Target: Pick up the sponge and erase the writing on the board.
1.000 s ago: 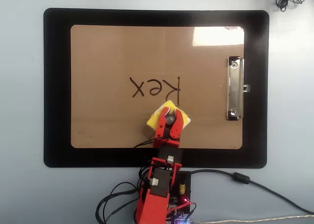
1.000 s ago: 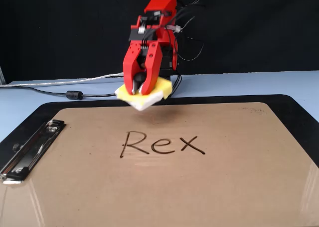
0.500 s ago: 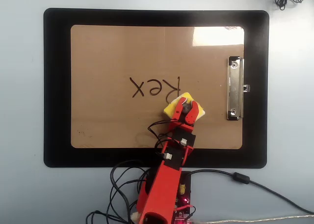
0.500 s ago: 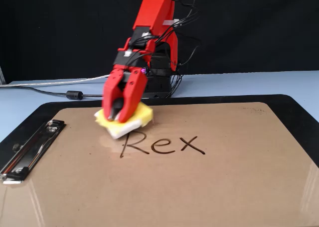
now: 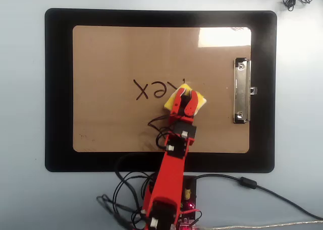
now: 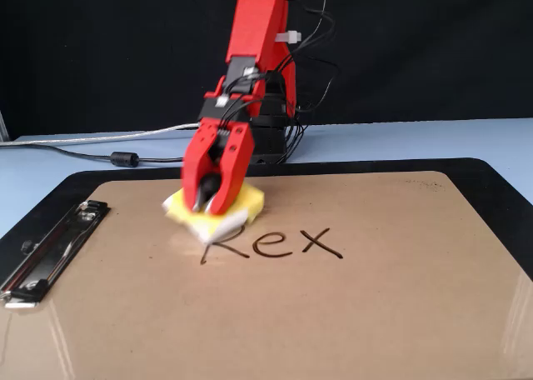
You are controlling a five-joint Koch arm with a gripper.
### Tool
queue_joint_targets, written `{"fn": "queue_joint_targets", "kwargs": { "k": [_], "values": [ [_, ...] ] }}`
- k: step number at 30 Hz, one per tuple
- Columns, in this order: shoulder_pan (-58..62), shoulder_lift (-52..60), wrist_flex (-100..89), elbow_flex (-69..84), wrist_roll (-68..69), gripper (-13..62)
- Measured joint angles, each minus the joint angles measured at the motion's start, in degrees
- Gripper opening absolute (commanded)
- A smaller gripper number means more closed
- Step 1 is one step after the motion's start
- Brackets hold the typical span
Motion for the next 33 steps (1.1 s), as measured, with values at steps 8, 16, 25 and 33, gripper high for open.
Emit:
{"fn": "queue_joint_targets", "kwargs": {
  "k": [8,16,25,33],
  "values": [
    [1.0,-14.6,-10.2,-9.4,-0.4,-8.1],
    [0.3,19.2,-9.0,25.6,-0.1,-8.1],
    [-0.4,-1.9,-8.3,2.2,-0.1,-8.1],
    [0.5,-4.0,-12.1,6.0,-0.4,-8.1]
  ]
}}
